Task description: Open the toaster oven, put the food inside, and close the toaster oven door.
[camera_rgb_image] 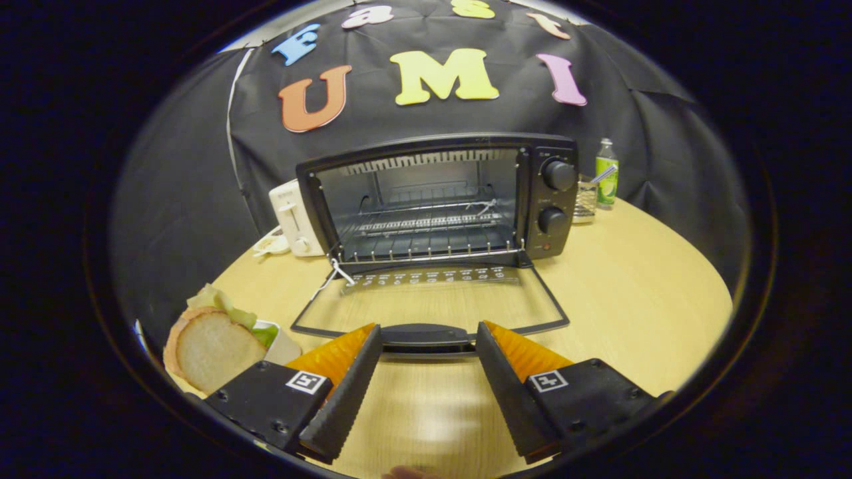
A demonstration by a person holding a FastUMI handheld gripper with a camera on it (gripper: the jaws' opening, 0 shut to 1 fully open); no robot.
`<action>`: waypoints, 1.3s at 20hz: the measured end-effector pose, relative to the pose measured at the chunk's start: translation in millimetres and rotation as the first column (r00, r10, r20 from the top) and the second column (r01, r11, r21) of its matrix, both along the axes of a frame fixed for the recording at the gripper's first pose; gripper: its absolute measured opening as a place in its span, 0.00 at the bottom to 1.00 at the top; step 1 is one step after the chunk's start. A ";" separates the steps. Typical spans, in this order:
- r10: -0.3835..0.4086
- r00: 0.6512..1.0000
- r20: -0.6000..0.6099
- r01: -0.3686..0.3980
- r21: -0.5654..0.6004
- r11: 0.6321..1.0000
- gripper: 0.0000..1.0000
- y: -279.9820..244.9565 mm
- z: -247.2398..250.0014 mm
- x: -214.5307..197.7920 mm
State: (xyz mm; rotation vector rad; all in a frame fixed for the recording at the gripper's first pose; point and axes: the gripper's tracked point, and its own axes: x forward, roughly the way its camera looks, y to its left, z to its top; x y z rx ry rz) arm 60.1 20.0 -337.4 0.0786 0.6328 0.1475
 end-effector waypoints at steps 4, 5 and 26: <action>0.114 0.992 -0.051 -0.108 0.097 0.989 0.95 19.3 40.8 3.6; 0.144 0.988 -0.056 -0.139 0.086 0.987 0.95 22.9 51.8 5.1; 0.334 0.716 -0.613 -0.272 0.195 0.942 0.78 139.3 47.7 -64.3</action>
